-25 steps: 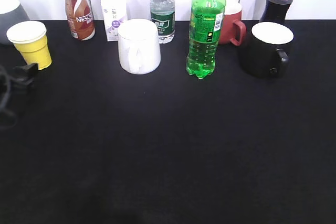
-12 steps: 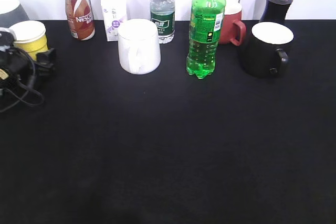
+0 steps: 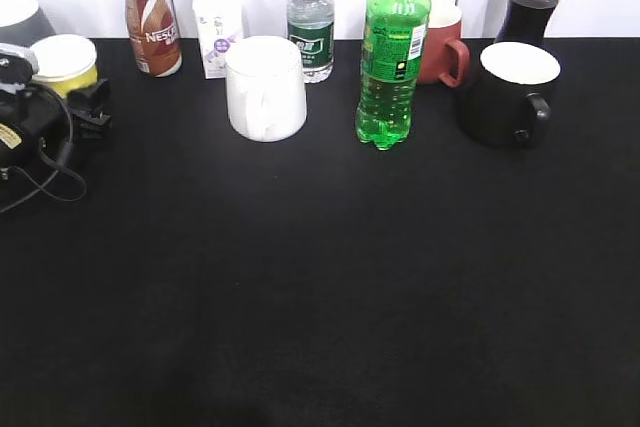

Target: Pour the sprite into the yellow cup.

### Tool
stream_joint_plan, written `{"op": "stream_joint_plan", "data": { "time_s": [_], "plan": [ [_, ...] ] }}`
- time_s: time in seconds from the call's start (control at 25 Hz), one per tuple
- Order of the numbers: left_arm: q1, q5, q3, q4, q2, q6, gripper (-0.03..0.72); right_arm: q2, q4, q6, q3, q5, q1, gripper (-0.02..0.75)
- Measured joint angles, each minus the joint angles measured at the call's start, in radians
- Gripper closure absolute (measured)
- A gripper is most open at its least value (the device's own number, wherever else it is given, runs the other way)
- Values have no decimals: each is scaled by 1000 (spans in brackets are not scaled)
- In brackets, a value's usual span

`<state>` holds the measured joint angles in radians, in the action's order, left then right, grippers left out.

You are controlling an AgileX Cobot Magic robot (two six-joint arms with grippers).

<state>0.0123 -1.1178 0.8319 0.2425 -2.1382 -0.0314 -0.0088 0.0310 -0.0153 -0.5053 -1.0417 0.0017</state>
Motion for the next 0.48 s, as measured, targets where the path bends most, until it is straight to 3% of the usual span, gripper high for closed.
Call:
{"op": "stream_joint_plan", "data": {
  "time_s": [0.12, 0.2, 0.32, 0.48],
  "plan": [
    [0, -48, -104, 65, 93, 0, 258, 2, 27, 0, -7, 15, 0, 152],
    [0, -52, -203, 129, 214, -9, 253, 55, 83, 0, -19, 195, 0, 152],
    [0, -45, -338, 266, 383, -83, 233, 230, 64, 0, 107, 607, 0, 152],
    [0, -7, -387, 409, 495, -179, 230, 637, 72, -1, 293, 1361, 0, 152]
  ]
}}
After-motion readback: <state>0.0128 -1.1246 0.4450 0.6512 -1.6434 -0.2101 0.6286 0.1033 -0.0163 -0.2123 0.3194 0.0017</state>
